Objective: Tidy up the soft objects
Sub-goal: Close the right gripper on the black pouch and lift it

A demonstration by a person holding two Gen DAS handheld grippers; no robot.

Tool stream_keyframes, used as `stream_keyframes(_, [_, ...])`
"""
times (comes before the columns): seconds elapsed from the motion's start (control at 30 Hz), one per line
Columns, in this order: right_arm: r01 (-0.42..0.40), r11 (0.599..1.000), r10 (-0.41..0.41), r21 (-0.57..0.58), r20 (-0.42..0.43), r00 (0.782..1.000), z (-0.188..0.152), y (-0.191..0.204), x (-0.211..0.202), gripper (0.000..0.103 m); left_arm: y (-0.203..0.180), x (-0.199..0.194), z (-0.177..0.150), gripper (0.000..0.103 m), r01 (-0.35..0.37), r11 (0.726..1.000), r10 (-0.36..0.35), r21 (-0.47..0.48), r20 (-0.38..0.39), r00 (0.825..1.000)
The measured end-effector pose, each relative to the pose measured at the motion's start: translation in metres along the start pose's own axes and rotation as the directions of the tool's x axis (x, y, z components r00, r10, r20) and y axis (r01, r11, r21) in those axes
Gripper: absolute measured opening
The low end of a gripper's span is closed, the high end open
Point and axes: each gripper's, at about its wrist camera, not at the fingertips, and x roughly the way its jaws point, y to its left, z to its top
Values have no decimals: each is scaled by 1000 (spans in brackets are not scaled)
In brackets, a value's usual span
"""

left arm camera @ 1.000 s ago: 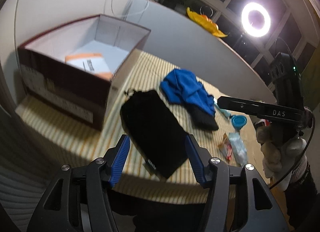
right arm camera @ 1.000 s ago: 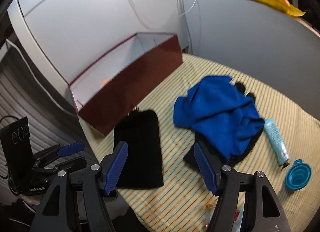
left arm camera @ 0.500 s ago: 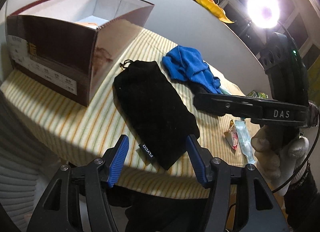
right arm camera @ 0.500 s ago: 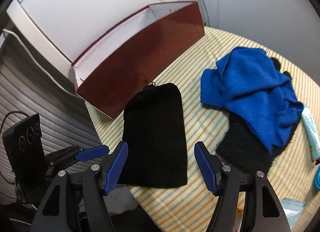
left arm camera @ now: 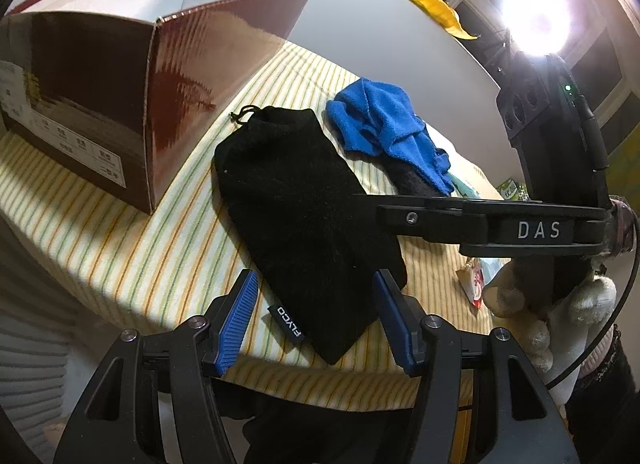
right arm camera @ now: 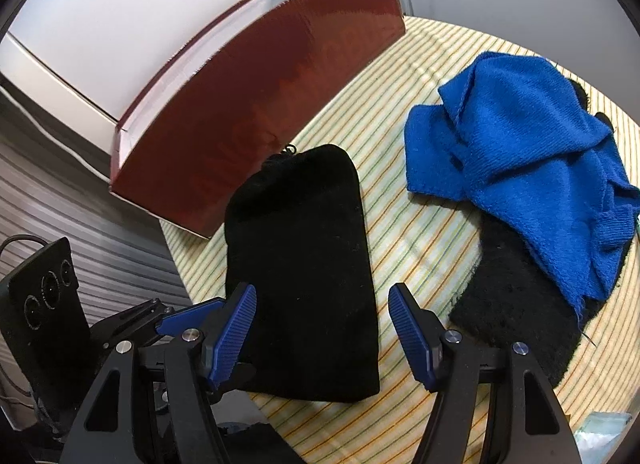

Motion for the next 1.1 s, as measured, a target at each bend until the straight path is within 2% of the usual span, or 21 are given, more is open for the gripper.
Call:
stream_keyframes(0.23, [-17, 1000, 17, 6, -17, 1000, 3, 4, 9, 63, -1, 4, 3, 59, 3, 1000, -3, 8, 5, 1000])
stream_keyframes(0.4, [-26, 1000, 26, 5, -26, 999, 2, 7, 11, 51, -1, 6, 5, 57, 8, 1000, -8, 14, 10, 1000])
stream_keyframes(0.47, [-27, 1000, 28, 4, -29, 999, 0, 7, 12, 42, -2, 8, 6, 55, 15, 1000, -15, 19, 10, 1000])
stream_keyframes(0.57, [-29, 1000, 29, 5, -24, 999, -1, 9, 11, 39, -6, 8, 7, 53, 6, 999, -7, 36, 18, 1000])
stream_keyframes(0.8, [-28, 1000, 27, 2, 4, 1000, -9, 14, -2, 37, -11, -2, 9, 52, 26, 999, -27, 44, 36, 999])
stream_keyframes(1.1, [-31, 999, 32, -4, 66, 997, -13, 16, -36, 36, -30, -23, 12, 52, 43, 994, -51, 104, 79, 996])
